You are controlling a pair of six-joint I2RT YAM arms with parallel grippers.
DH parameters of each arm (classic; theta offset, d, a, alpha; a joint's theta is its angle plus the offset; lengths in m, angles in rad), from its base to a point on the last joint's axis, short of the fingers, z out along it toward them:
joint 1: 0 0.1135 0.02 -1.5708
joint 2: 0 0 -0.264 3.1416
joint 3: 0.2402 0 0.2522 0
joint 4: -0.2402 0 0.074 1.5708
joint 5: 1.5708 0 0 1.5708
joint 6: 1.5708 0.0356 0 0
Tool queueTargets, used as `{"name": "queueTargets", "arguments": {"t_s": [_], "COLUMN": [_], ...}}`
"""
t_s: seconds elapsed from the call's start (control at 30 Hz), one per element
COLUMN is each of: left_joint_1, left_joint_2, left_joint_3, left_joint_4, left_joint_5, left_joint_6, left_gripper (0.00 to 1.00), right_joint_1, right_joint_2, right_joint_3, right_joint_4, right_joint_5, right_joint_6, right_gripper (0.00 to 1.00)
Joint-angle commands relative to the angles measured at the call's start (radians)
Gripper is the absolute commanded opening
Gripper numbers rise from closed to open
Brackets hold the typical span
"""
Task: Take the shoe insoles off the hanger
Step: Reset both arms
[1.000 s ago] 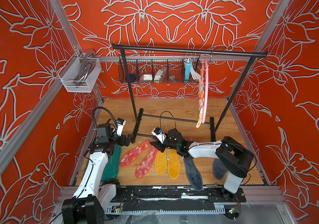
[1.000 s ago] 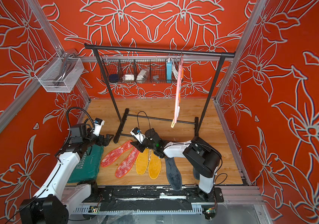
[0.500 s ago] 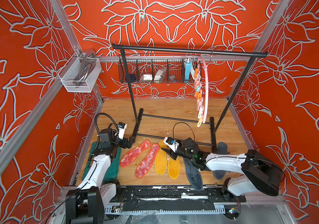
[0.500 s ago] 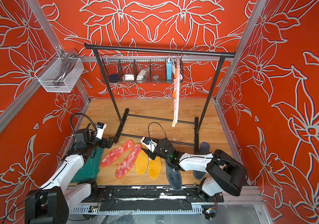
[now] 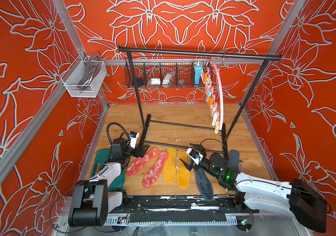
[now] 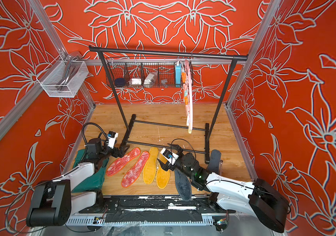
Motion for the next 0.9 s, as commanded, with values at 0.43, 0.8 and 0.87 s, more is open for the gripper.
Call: {"name": "queueTargets", "arguments": {"t_s": [0.43, 0.8, 0.87], "left_joint_1": [-0.061, -0.044, -0.036], "left_joint_2": [0.071, 0.160, 0.176], "left_joint_3": [-0.166, -0.159, -0.161], "left_joint_4": [0.496, 0.557, 0.591], "left_joint_5": [-0.248, -0.247, -0.235], "left_joint_6": [-0.110, -0.130, -0.137], "left_gripper": [0.98, 0.98, 0.98], "right_joint_1": [-0.391, -0.741, -0.776], "right_joint_2": [-0.356, -0.123, -0.019], "right_joint_3": [-0.148, -0.108, -0.109], "right_joint_4": [-0.126, 0.018, 0.137], "right_joint_5": [0.151, 0.086, 0.098], "right_joint_6": [0.163, 0.191, 0.208], "right_gripper": [1.00, 1.00, 1.00]}}
